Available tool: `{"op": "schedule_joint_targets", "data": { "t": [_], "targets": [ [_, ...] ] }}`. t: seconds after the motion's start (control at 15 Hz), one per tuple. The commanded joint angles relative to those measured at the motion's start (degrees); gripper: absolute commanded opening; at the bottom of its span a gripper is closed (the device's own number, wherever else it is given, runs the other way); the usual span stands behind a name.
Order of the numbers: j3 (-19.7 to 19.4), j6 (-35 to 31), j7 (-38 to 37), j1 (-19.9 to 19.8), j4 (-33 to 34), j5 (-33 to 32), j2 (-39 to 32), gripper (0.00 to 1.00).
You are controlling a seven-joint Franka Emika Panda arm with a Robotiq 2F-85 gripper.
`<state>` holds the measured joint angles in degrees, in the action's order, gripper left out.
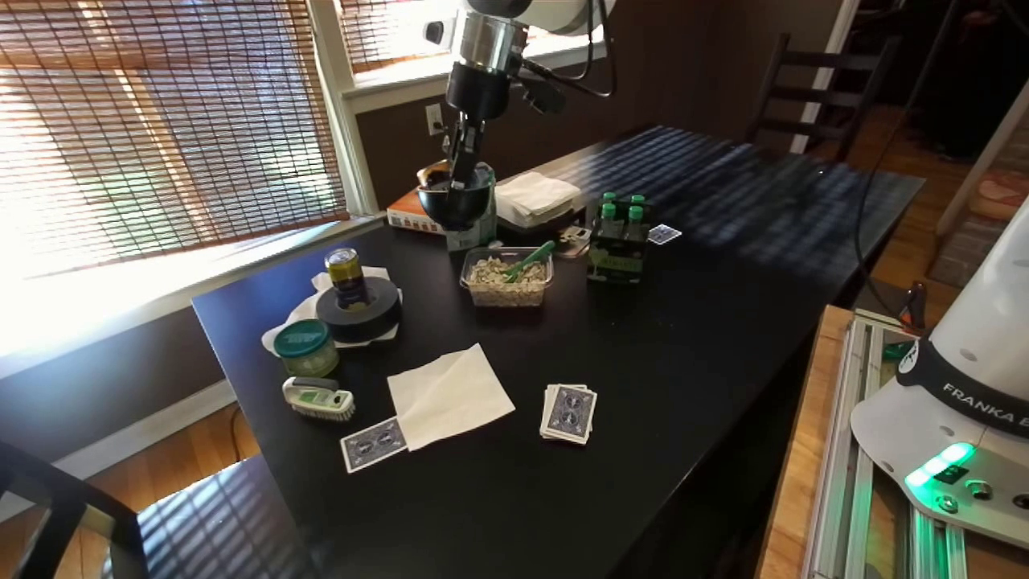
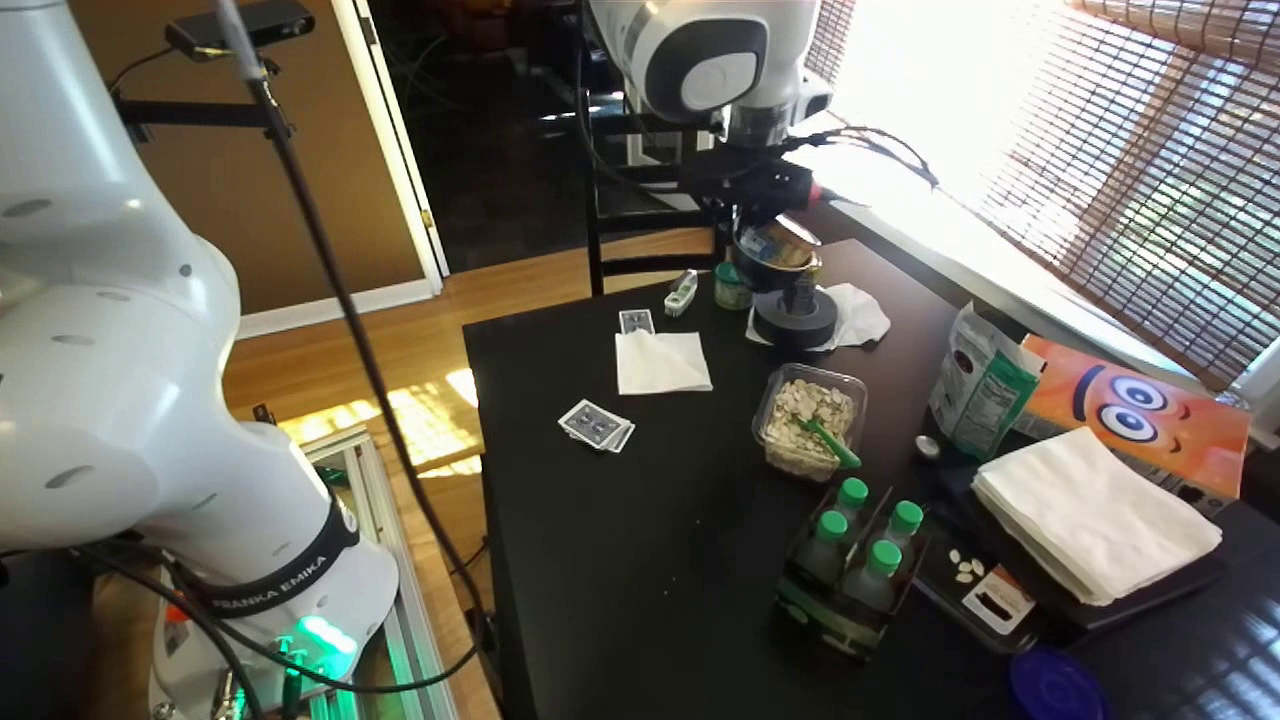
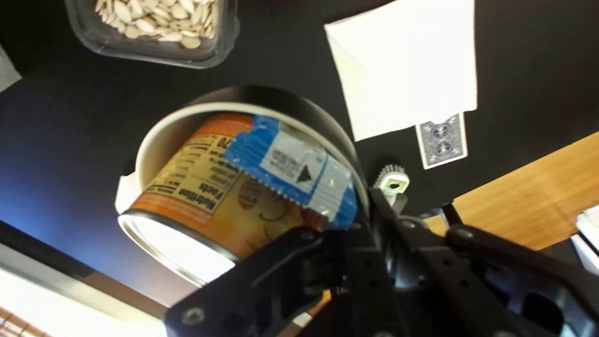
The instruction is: Move the black bowl forward, then take out the tin
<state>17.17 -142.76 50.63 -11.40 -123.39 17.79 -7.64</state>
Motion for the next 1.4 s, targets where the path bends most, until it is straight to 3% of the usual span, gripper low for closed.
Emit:
{"op": "schedule_joint_targets", "data": {
  "t": [0.0,0.33,0.6,0.67,1.0,1.07,1.33],
  "targets": [
    [-3.4,1.8,2.1,5.8,-12.8,4.4,13.4,0.02],
    [-6.6,-5.4,-5.4,15.2,-29.5,1.4,25.2,0.02],
    [-7.3,-17.4,-13.4,21.3,-38.9,0.1,26.8,0.02],
    [-2.2,-19.3,-13.8,17.2,-34.6,1.1,21.6,0.02],
    [1.3,-31.9,-15.7,17.6,-36.4,-0.9,14.4,0.02],
    [-3.4,-33.8,-18.6,21.5,-36.2,-5.6,11.9,0.02],
    [-6.5,-37.0,-24.3,18.8,-34.5,-16.9,3.2,0.02]
  ]
}}
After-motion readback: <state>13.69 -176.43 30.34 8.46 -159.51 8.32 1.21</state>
